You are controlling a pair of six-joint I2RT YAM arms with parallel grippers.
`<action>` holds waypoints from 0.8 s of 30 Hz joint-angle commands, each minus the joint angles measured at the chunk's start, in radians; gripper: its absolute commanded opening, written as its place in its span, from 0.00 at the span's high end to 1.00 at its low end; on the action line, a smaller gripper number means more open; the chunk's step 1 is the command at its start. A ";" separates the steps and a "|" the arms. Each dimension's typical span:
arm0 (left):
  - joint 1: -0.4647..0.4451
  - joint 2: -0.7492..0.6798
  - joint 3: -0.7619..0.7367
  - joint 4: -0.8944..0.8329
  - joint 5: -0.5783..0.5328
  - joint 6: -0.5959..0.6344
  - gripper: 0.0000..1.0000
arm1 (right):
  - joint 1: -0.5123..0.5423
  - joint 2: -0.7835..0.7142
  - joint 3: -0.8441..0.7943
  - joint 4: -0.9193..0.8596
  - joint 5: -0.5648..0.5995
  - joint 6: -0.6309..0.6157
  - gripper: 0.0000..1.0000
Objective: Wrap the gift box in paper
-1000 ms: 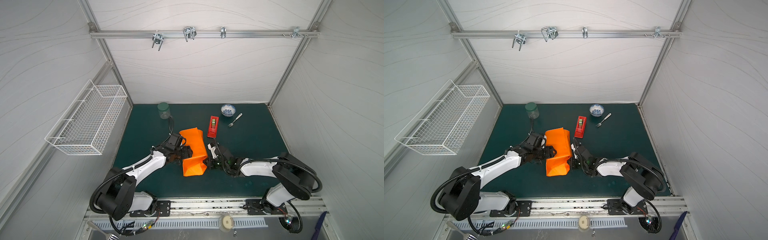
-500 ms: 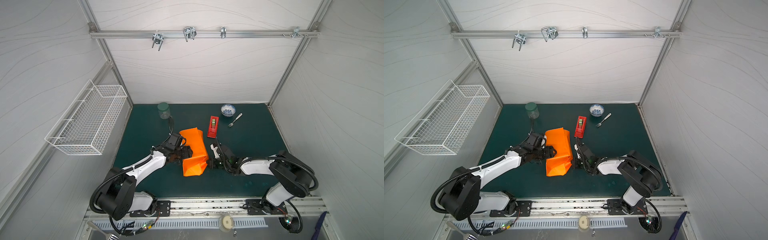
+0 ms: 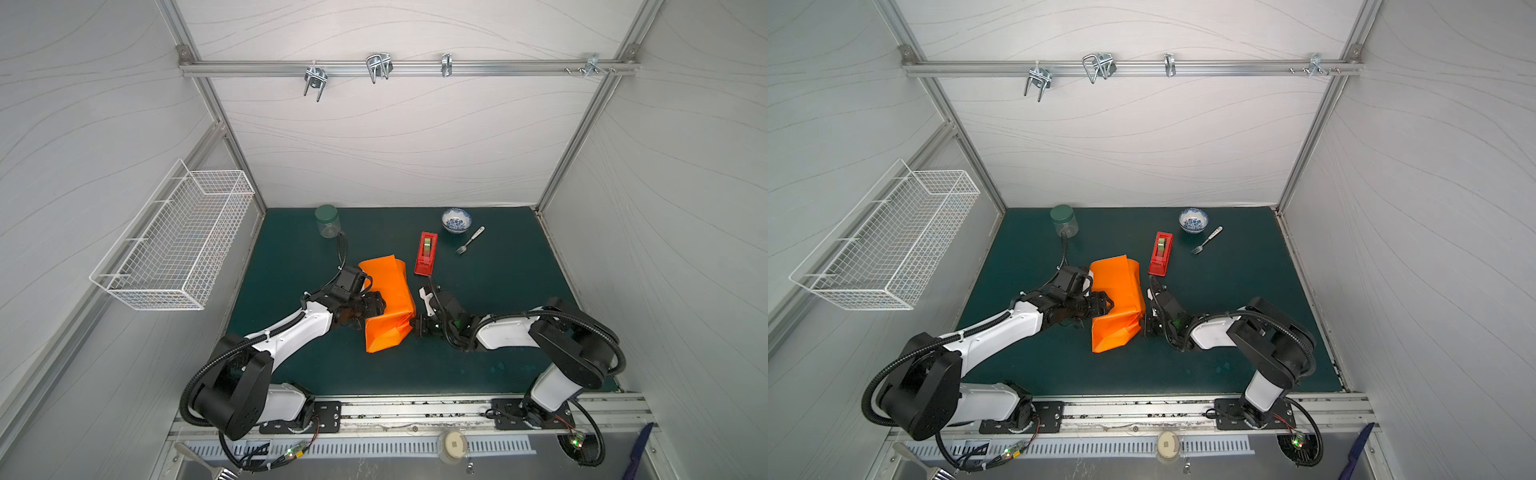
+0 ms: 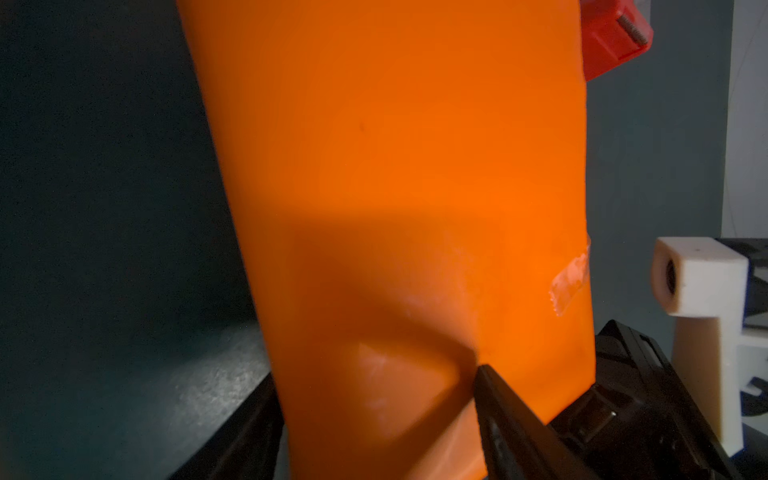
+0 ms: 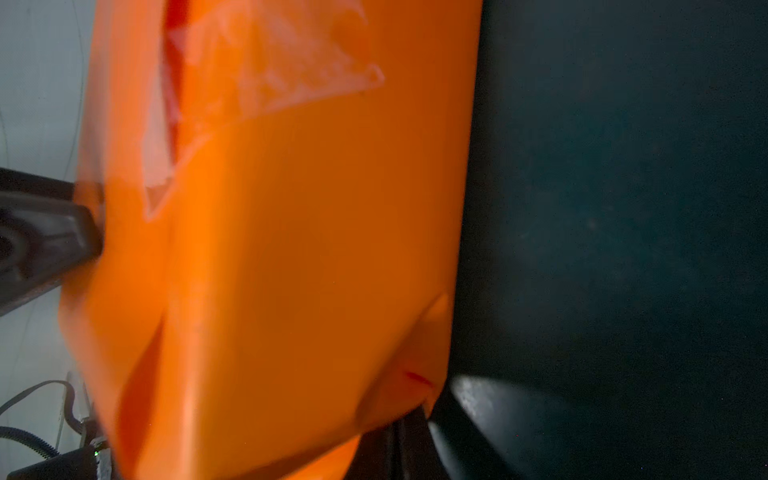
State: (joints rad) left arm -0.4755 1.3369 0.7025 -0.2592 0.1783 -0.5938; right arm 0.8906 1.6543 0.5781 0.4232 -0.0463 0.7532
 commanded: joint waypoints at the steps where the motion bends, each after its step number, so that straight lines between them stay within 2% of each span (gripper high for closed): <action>1: -0.002 0.039 -0.026 -0.069 -0.009 0.026 0.28 | 0.001 0.044 0.009 -0.019 0.048 0.017 0.93; 7: -0.003 0.039 -0.026 -0.068 -0.007 0.026 0.28 | 0.001 0.022 0.009 -0.034 0.039 0.001 0.93; 17: -0.001 0.042 -0.023 -0.068 -0.009 0.026 0.29 | 0.047 -0.131 0.021 -0.128 0.026 -0.082 0.87; 24: -0.002 0.041 -0.021 -0.070 -0.008 0.026 0.29 | 0.080 -0.113 0.025 -0.128 0.037 -0.068 0.88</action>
State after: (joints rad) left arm -0.4755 1.3437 0.7025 -0.2485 0.1913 -0.5938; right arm 0.9581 1.5349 0.5865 0.3172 -0.0261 0.6876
